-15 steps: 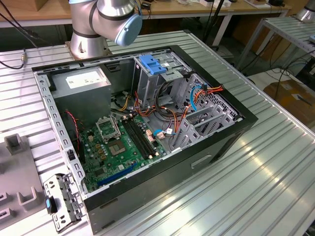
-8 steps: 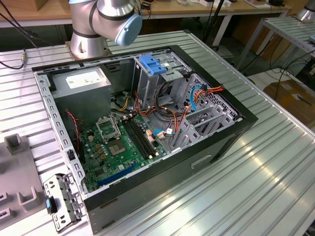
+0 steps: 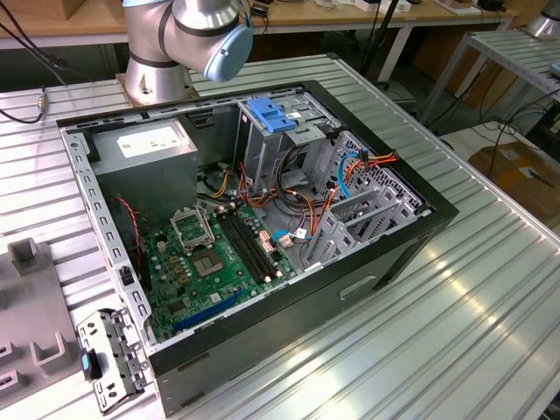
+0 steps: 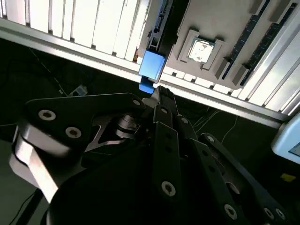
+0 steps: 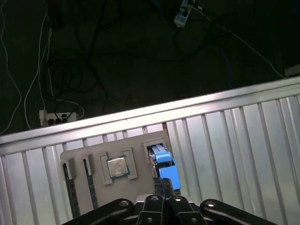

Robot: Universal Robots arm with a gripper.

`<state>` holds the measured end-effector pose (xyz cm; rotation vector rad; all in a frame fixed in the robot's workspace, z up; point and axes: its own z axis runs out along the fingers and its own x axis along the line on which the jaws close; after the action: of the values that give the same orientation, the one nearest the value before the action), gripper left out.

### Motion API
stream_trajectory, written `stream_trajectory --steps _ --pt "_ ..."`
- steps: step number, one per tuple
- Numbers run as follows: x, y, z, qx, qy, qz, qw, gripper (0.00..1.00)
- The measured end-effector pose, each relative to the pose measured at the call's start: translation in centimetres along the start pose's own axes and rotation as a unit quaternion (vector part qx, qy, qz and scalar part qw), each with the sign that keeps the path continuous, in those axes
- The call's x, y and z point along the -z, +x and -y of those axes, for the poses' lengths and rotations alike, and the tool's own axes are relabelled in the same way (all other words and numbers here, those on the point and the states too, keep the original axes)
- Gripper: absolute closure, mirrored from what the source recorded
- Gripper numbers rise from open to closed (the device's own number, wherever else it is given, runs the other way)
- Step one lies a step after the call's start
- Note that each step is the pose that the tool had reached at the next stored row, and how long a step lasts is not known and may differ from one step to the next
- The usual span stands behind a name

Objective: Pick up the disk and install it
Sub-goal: 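Pick up the disk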

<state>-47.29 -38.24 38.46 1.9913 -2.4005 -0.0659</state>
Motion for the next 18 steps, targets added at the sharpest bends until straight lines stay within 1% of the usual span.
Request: stream_trajectory --steps 2,3,4,7,8,9,10,11,12,13,14,15,16,17,18 --pt "0.00 0.00 0.00 0.022 -0.0002 -0.0010 0.99976 0.89" --pt "-0.01 0.00 0.00 0.037 -0.0004 -0.0017 0.99931 0.89" --pt "0.00 0.00 0.00 0.046 -0.0005 -0.0021 0.99893 0.89" --pt "-0.01 0.00 0.00 0.069 -0.0007 -0.0032 0.99762 0.89" --pt "-0.01 -0.01 0.00 0.082 -0.0008 -0.0038 0.99664 0.89" --pt "-0.01 -0.01 0.00 0.101 -0.0010 -0.0047 0.99484 0.89" --pt "-0.02 -0.01 0.00 0.116 -0.0011 -0.0054 0.99327 0.89" --pt "-0.03 -0.02 0.00 0.131 -0.0013 -0.0061 0.99142 0.89" --pt "-0.04 -0.01 0.00 0.140 -0.0014 -0.0065 0.99009 0.89" --pt "-0.04 -0.02 0.00 0.151 -0.0015 -0.0070 0.98854 0.89" --pt "-0.05 -0.02 0.00 0.167 -0.0017 -0.0077 0.98598 0.89" --pt "-0.06 -0.02 0.00 0.176 -0.0017 -0.0082 0.98431 0.89" --pt "-0.06 -0.01 0.00 0.190 -0.0019 -0.0088 0.98177 0.89" --pt "-0.06 -0.01 0.00 0.199 -0.0020 -0.0093 0.97991 0.89" --pt "-0.06 -0.01 0.00 0.204 -0.0020 -0.0095 0.97900 0.89"
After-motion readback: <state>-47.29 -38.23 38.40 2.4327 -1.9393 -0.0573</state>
